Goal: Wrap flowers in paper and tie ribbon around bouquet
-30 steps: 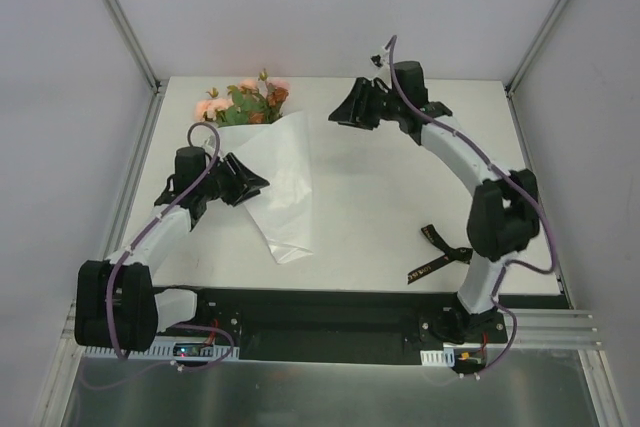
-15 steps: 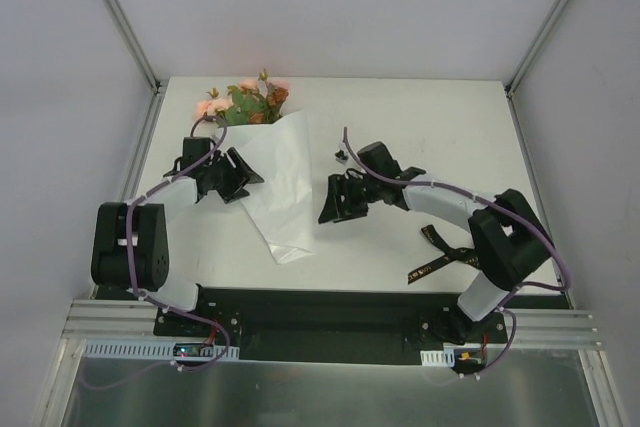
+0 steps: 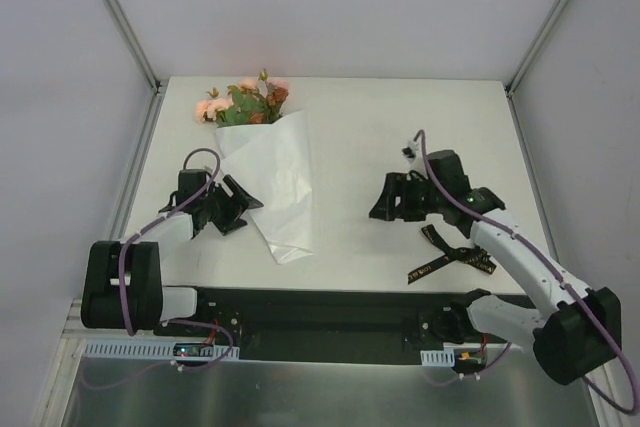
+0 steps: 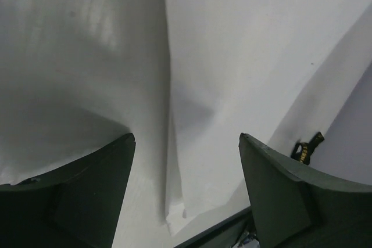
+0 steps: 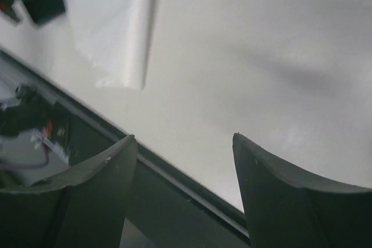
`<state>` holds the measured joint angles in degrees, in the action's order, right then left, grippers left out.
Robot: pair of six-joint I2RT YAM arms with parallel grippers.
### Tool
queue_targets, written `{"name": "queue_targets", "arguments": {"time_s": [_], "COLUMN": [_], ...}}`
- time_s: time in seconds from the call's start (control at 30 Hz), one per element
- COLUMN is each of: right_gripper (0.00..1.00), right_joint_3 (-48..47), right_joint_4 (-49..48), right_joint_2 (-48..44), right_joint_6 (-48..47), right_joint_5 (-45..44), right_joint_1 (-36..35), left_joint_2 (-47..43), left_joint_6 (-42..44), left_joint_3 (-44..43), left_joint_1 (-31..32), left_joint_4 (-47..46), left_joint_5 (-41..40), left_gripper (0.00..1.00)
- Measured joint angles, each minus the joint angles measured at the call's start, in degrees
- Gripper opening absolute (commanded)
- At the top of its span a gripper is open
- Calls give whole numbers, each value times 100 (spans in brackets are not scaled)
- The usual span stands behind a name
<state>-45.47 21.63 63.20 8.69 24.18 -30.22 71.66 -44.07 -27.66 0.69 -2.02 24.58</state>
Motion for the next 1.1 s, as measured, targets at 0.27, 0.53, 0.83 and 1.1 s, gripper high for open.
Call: {"name": "queue_targets", "arguments": {"time_s": [0.27, 0.53, 0.83, 1.1], "right_gripper": [81, 79, 86, 83], "right_joint_3": [-24, 306, 398, 560], "right_joint_4": [1139, 1641, 1827, 2485], "right_joint_2": [-363, -1084, -413, -822], "right_joint_6": [-46, -125, -258, 304], "right_joint_5": [-382, -802, -1027, -1335], "right_joint_1": [2706, 3654, 3869, 3521], "left_joint_2": [1355, 3222, 5318, 4666], "left_joint_6": [-737, -1805, -2730, -2649], "left_joint_3": [-28, -1270, -3917, -3279], "left_joint_1": [223, 1561, 2505, 2555], "left_joint_4": [-1731, -3128, -3635, -3449], "left_joint_5": [284, 20, -291, -256], "left_gripper": [54, 41, 55, 66]}}
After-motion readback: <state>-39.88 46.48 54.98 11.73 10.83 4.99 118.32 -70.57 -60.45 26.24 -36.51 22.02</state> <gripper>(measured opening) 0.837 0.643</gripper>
